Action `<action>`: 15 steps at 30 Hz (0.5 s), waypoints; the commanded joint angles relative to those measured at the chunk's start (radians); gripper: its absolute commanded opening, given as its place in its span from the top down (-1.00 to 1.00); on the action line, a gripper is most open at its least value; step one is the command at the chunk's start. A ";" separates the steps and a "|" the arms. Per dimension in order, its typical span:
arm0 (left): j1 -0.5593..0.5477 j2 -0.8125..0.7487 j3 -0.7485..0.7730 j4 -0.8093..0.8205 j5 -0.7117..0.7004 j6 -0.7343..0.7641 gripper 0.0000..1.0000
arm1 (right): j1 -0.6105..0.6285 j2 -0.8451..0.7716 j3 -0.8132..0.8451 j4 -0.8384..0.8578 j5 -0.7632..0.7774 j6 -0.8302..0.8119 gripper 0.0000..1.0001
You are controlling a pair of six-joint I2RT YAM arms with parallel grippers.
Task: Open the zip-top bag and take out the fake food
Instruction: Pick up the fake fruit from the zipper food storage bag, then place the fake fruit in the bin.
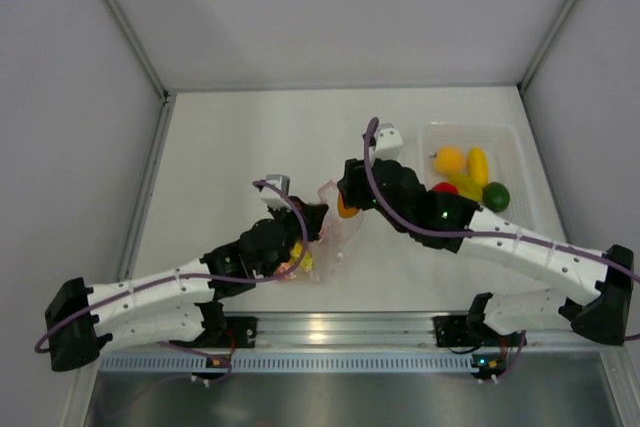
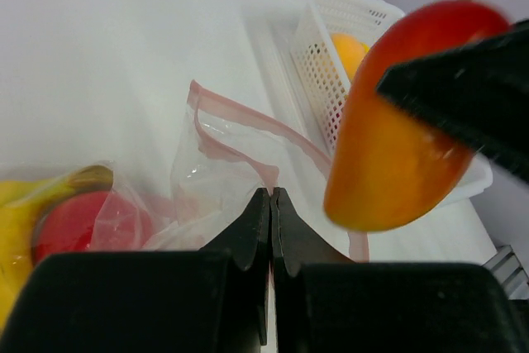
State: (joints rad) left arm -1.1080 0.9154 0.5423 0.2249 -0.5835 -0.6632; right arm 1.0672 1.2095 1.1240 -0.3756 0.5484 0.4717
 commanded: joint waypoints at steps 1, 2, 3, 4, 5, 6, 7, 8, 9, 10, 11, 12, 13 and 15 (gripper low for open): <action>0.002 0.025 0.027 0.024 0.010 -0.001 1.00 | -0.064 -0.071 0.106 -0.037 0.004 0.007 0.74; 0.004 0.028 0.025 0.024 0.010 0.001 1.00 | -0.091 -0.085 0.120 -0.063 -0.007 0.011 0.74; 0.004 0.031 0.033 0.025 0.011 -0.001 1.00 | -0.146 -0.102 0.120 -0.074 -0.010 0.021 0.74; 0.004 0.034 0.038 0.024 0.019 0.004 1.00 | -0.179 -0.140 0.123 -0.089 -0.016 0.027 0.74; 0.004 0.039 0.044 0.024 0.031 0.014 1.00 | -0.217 -0.155 0.132 -0.112 -0.040 0.033 0.74; 0.004 0.040 0.048 0.024 0.033 0.019 1.00 | -0.301 -0.192 0.129 -0.132 -0.059 0.025 0.74; 0.004 0.039 0.050 0.024 0.034 0.022 1.00 | -0.343 -0.203 0.129 -0.155 -0.068 0.018 0.74; 0.004 0.033 0.051 0.024 0.034 0.025 1.00 | -0.387 -0.209 0.140 -0.183 -0.070 0.012 0.74; 0.004 0.028 0.051 0.024 0.030 0.027 1.00 | -0.482 -0.208 0.145 -0.213 -0.083 -0.004 0.73; 0.004 0.025 0.051 0.022 0.030 0.028 1.00 | -0.533 -0.203 0.145 -0.279 -0.097 -0.014 0.73; 0.004 0.020 0.056 0.024 0.031 0.036 1.00 | -0.588 -0.197 0.123 -0.299 -0.114 -0.034 0.73; 0.004 0.016 0.058 0.019 0.030 0.037 1.00 | -0.683 -0.189 0.109 -0.333 -0.114 -0.071 0.73; 0.004 0.014 0.059 0.018 0.031 0.042 1.00 | -0.725 -0.164 0.091 -0.385 -0.107 -0.088 0.73; 0.004 0.011 0.062 0.013 0.033 0.045 1.00 | -0.839 -0.143 0.010 -0.404 -0.126 -0.113 0.72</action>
State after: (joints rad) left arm -1.1072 0.9504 0.5602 0.2237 -0.5568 -0.6415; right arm 0.3576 1.0126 1.2114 -0.6022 0.4644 0.4305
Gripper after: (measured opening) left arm 0.021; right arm 0.548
